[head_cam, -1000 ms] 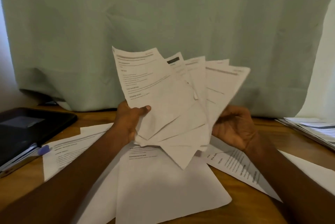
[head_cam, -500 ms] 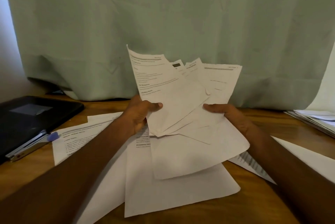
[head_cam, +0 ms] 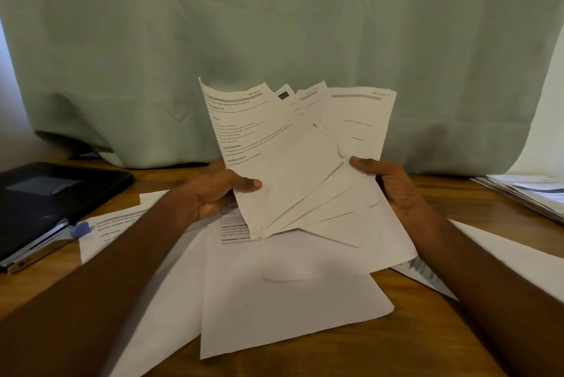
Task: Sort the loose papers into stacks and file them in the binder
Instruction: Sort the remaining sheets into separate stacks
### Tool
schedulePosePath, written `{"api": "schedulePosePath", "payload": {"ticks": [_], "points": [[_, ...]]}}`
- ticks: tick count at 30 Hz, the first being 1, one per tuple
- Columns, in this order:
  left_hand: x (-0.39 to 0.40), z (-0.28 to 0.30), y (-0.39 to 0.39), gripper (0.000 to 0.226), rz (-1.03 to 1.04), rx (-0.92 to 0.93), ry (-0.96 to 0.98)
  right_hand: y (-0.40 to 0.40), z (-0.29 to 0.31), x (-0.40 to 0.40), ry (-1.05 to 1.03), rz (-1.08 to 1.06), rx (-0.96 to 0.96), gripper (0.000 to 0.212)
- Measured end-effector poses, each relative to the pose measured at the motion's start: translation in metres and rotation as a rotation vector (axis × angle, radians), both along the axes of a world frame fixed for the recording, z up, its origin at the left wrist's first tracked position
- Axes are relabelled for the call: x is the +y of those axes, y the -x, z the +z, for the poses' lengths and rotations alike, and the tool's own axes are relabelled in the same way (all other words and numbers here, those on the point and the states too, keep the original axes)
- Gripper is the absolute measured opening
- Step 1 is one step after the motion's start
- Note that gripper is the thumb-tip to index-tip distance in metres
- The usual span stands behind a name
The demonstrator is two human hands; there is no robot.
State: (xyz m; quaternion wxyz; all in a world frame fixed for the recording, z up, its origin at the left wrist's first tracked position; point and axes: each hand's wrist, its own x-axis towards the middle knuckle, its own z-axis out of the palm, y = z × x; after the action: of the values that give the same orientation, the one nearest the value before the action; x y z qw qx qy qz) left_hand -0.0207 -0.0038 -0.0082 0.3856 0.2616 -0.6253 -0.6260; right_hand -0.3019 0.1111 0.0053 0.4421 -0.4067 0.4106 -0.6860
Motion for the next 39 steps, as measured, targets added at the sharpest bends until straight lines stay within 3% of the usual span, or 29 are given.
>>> {"api": "schedulePosePath", "payload": {"ticks": [4,8,10,16,20,24,29,32,35,39], "points": [[-0.002,-0.003,0.0,0.063,-0.001,0.06,-0.033,-0.001,0.0,0.002,0.09,0.021,-0.126,0.04],[-0.001,-0.004,0.007,0.063,-0.032,0.053,-0.035,0.005,0.007,0.002,0.099,-0.172,-0.01,0.025],[0.0,-0.004,0.009,0.065,-0.03,-0.005,-0.005,0.01,0.008,-0.001,0.064,-0.235,0.035,0.035],[0.009,0.002,0.012,0.063,0.051,0.027,0.055,0.008,-0.001,0.001,0.049,-0.081,-0.024,0.04],[0.015,0.008,0.013,0.067,0.084,0.101,0.175,-0.002,-0.001,0.0,0.163,-0.188,0.034,0.041],[0.018,0.021,0.013,0.083,0.139,0.062,0.372,-0.02,0.023,0.016,0.329,-0.497,0.289,0.029],[0.036,0.032,0.024,0.065,0.182,0.184,0.462,-0.039,0.036,0.028,0.509,-0.6,0.426,0.034],[0.042,0.03,0.031,0.052,0.225,0.253,0.4,-0.039,0.033,0.027,0.368,-0.482,0.366,0.046],[0.038,0.027,0.032,0.043,0.265,0.272,0.337,-0.037,0.028,0.024,0.211,-0.162,0.223,0.064],[0.037,0.037,0.024,0.042,0.421,0.394,0.366,-0.039,0.029,0.029,0.175,0.112,0.133,0.074]]}}
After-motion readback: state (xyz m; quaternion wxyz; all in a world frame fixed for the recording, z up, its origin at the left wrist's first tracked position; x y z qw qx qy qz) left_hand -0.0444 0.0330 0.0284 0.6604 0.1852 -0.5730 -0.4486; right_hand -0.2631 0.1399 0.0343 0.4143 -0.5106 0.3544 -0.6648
